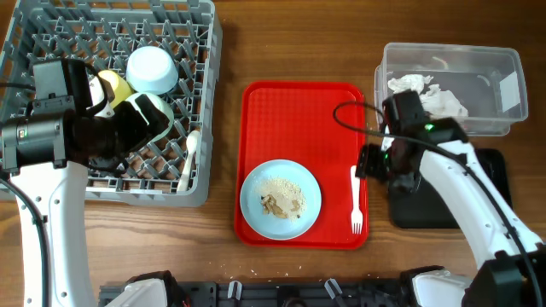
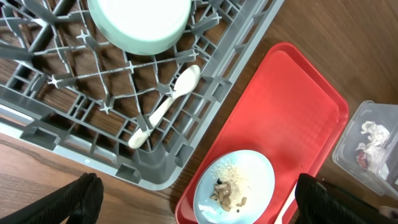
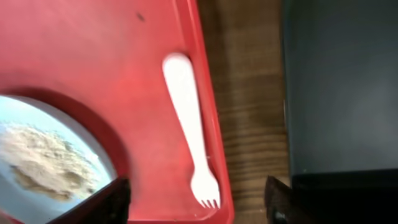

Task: Sort waste into correct bins and load items into the dishwasher rack
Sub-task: 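Move the right gripper back over the white fork on the tray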

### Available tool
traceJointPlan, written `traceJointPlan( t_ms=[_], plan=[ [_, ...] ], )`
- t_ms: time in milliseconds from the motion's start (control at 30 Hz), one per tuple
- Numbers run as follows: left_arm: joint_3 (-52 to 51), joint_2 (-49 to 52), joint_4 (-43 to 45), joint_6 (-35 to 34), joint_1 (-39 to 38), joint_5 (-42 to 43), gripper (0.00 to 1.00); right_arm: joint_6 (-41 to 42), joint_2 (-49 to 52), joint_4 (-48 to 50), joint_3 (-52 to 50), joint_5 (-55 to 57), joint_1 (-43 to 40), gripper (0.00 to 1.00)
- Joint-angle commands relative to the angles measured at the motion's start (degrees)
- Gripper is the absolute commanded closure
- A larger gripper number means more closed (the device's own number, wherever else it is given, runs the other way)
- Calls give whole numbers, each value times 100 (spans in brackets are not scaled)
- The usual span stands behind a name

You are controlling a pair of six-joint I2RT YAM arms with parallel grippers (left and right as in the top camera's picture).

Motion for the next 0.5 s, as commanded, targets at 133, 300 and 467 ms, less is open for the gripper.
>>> traceJointPlan(
  t_ms=[133,300,467],
  plan=[
    [-13,-35,15,-52,26,-33,0,339,7,605,-568,-404,603,45],
    [-13,-35,15,-52,26,-33,0,979,7,739,-568,315,1285,35],
    [-13,-35,15,-52,26,-33,0,1005,7,951,-568,544,1784,5]
  ],
)
